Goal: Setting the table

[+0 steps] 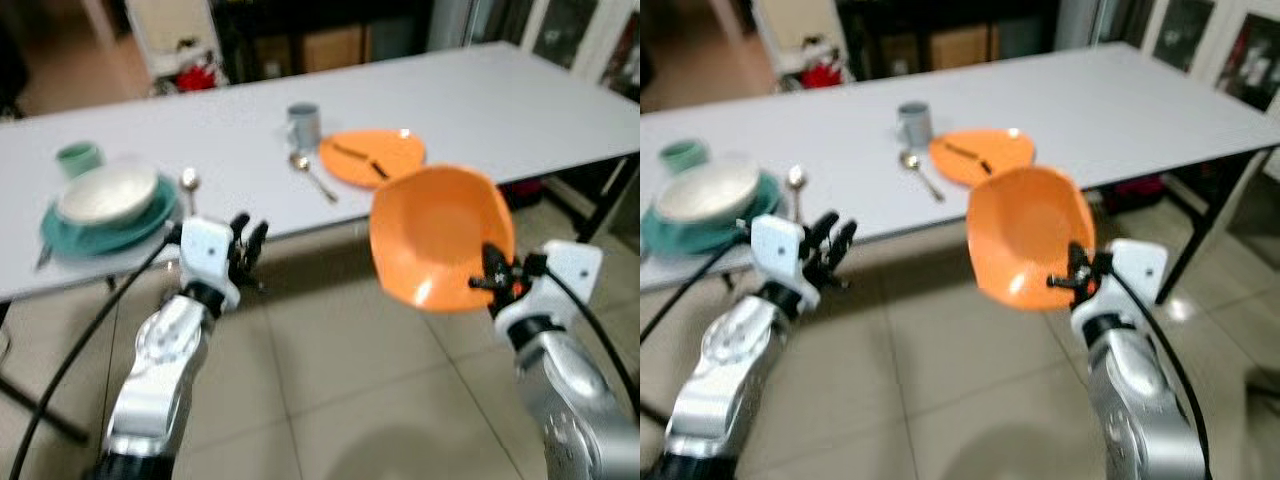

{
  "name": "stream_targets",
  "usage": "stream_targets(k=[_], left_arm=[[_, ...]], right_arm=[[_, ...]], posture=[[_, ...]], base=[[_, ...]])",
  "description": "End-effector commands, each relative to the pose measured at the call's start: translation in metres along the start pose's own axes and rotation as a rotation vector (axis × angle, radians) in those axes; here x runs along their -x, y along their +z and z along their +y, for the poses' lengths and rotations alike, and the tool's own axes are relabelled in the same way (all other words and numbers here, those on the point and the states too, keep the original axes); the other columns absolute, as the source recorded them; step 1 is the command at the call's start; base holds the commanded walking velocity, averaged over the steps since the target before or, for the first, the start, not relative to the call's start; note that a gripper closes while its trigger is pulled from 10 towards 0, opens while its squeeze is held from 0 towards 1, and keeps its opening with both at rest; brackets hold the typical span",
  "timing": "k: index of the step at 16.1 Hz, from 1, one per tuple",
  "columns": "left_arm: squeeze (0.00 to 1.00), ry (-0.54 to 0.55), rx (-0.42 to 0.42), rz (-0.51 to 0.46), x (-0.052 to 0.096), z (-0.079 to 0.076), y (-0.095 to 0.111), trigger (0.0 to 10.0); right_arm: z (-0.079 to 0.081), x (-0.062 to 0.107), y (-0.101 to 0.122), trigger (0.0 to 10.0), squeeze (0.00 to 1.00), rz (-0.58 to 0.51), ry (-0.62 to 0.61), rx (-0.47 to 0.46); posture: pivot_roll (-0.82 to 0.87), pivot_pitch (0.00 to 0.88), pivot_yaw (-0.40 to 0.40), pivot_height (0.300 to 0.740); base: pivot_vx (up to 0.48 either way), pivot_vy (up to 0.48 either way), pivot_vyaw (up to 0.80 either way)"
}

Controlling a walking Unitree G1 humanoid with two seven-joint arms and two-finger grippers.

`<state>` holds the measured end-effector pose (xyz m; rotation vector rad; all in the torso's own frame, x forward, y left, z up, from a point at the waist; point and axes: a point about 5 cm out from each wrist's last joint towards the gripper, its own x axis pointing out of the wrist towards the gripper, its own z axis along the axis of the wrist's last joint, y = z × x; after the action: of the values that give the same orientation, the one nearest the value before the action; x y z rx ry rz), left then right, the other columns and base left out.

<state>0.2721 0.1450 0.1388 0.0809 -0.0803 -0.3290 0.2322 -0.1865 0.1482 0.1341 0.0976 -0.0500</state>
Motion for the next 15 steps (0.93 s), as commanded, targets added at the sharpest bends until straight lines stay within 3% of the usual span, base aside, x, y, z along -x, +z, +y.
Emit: stream_targets(k=[1,7,10,15], left_arm=[[0.00,-0.024,0.008,-0.004,-0.0018,-0.0052,0.0018,10.0],[0.00,-0.036,-0.020,0.033,-0.0016,-0.0034,-0.0009,10.0],[0.00,-0.044,-0.019,0.036,-0.0018,-0.0045,-0.0011,10.0],[0.00,-0.047,-0.022,0.041,-0.0020,-0.0040,-0.0017,10.0]], right_arm=[[-0.0044,0.0021,0.0116,10.0,0.00,-0.054,-0.019,0.005],[-0.0038,0.0013,0.0104,10.0,0.00,-0.042,-0.020,-0.020],[-0.0036,0.0005,0.0124,10.0,0.00,-0.045,-0.020,-0.025],[-0.0040,-0.0006,0.0172,10.0,0.00,-0.055,-0.010,-0.029]], posture=[[-0.01,0.000,0.084,0.740],[-0.01,0.000,0.086,0.740],[-0.01,0.000,0.088,0.740],[-0.01,0.000,0.087,0.740]], base=[[0.469,0.000,0.00],[0.360,0.000,0.00],[0.324,0.000,-0.59],[0.324,0.000,0.00]])
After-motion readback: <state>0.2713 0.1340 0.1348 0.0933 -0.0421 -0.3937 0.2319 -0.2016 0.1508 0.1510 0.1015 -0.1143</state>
